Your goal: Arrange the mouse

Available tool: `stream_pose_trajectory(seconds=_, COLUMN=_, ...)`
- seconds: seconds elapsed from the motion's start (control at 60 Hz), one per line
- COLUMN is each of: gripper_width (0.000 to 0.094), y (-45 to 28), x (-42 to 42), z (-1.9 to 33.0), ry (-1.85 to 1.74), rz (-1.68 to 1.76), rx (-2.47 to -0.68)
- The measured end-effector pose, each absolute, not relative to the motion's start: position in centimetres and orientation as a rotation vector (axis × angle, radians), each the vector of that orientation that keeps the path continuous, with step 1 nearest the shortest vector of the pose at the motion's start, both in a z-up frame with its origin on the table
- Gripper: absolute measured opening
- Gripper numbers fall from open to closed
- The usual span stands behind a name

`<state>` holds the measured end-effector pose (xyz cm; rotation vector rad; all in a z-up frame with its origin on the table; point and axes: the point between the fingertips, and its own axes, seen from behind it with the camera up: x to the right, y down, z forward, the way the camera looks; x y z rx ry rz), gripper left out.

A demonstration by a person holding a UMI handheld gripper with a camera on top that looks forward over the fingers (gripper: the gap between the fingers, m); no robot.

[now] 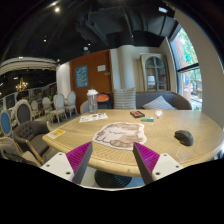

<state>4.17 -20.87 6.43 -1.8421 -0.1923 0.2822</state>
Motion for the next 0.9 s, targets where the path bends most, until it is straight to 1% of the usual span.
stream_pose_trajectory(seconds=0.2, gripper_width=0.0845, y=-19.3, x=11.2, z=4.5, ry=-0.127, rz=0.097, rx=-1.921)
stream_pose_trajectory(seconds=0.233, gripper_width=0.0846, y=-19.5, x=13.2, z=3.5, ry=-0.104, rz=0.057, rx=-1.939)
stream_pose_trajectory(seconds=0.3, gripper_width=0.0846, y=-18.8, x=17.2, z=2.8, ry=-0.048, rz=-0.016, rx=-1.977)
stream_pose_trajectory(seconds=0.433, gripper_width=0.0848, y=-16.2, x=25.8, z=2.6, ry=0.027, rz=-0.156, rx=-2.011)
stream_pose_trajectory(seconds=0.517, gripper_width=0.0835, y=-13.9, x=30.0, z=1.7, ry=0.066, rz=-0.209, rx=-2.044)
stream_pose_trajectory(seconds=0.617, gripper_width=0.0834, y=-10.7, x=32.0, z=0.7, ry=0.058, rz=-0.193, rx=-2.082)
stream_pose_trajectory(seconds=0.7, gripper_width=0.0829, y=-8.5, x=33.3, z=-0.8, ry=0.058, rz=-0.177, rx=-2.148)
stream_pose_trajectory(seconds=0.8, gripper_width=0.0824, y=-5.7, x=34.3, z=-1.4, ry=0.09, rz=-0.13, rx=-2.187)
stream_pose_trajectory(seconds=0.867, gripper_width=0.0806, y=-4.2, x=35.6, z=-1.5, ry=0.139, rz=-0.121, rx=-2.207)
stream_pose_trajectory(seconds=0.9, gripper_width=0.078, y=-3.6, x=36.2, z=-1.6, ry=0.162, rz=-0.128, rx=-2.211)
